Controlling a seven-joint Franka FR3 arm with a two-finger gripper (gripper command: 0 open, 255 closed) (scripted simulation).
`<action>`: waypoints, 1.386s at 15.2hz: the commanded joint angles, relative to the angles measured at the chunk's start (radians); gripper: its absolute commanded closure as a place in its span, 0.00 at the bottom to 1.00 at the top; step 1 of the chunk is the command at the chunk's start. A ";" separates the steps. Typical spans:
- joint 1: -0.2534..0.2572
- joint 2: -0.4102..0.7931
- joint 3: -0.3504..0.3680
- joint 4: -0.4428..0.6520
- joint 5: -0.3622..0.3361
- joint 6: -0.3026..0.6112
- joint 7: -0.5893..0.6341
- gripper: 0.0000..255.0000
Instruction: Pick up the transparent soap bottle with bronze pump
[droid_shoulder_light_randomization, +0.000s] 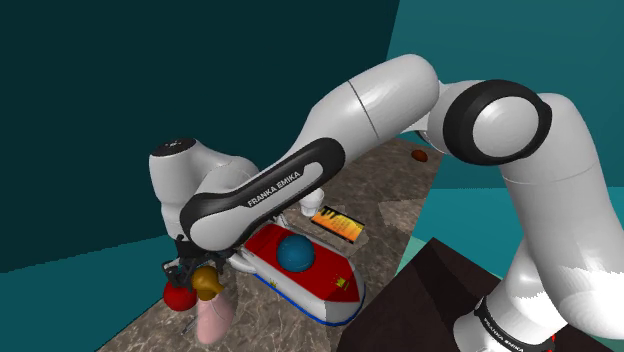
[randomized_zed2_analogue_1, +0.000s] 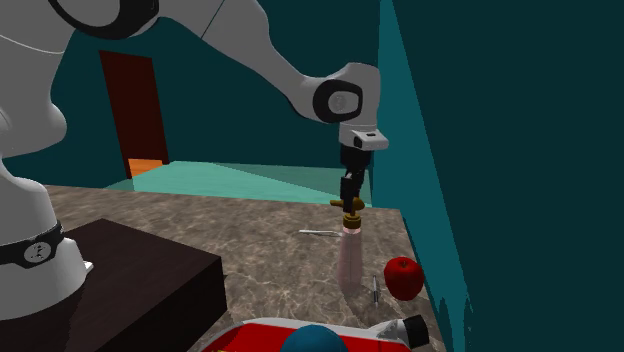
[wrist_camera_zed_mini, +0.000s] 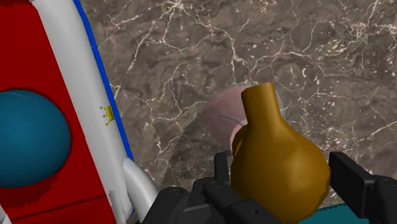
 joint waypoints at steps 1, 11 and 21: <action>0.000 0.001 0.000 -0.001 0.000 0.001 0.000 1.00; -0.004 -0.019 0.006 0.006 0.008 -0.026 -0.005 1.00; -0.014 -0.084 0.027 0.043 0.037 -0.124 -0.018 1.00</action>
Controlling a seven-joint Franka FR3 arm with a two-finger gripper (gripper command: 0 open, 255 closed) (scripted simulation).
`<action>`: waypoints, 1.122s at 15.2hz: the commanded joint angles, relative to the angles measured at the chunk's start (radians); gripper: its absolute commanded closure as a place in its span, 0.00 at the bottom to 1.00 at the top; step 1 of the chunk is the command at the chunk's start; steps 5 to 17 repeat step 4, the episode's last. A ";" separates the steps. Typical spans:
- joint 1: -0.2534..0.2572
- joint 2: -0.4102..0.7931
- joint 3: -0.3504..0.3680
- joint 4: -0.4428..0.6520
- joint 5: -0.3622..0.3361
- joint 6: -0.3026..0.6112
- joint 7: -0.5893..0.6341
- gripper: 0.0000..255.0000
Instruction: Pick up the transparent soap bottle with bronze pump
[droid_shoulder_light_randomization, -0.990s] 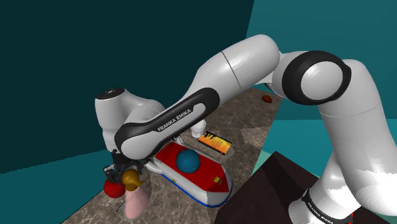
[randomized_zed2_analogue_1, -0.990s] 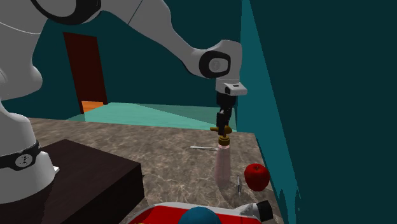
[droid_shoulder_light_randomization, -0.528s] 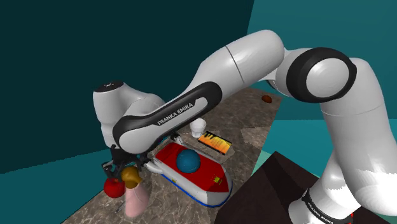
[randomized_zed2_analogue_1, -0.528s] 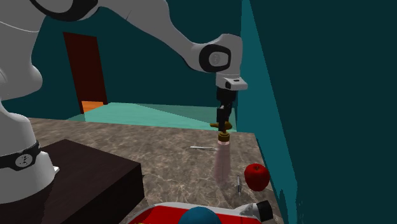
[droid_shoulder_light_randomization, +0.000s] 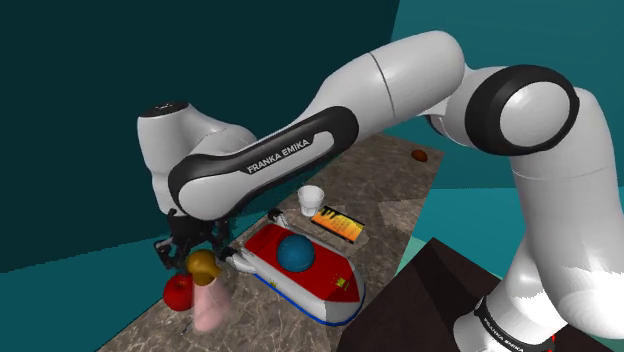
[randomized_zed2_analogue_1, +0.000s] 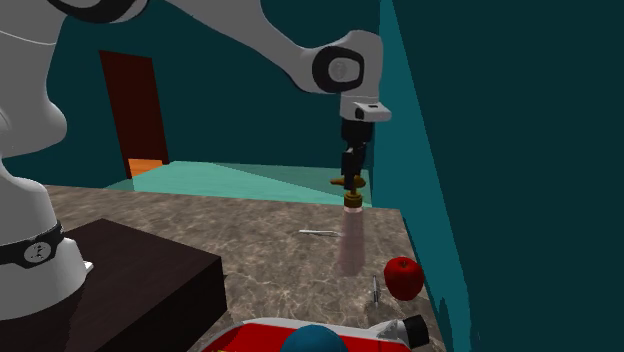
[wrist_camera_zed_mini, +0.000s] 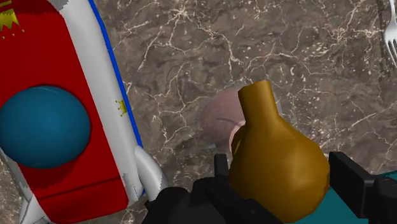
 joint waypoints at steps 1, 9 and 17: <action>-0.001 -0.011 0.004 0.009 0.005 -0.020 -0.002 1.00; -0.002 -0.018 0.005 0.015 0.008 -0.032 -0.003 1.00; -0.002 -0.018 0.005 0.015 0.008 -0.032 -0.003 1.00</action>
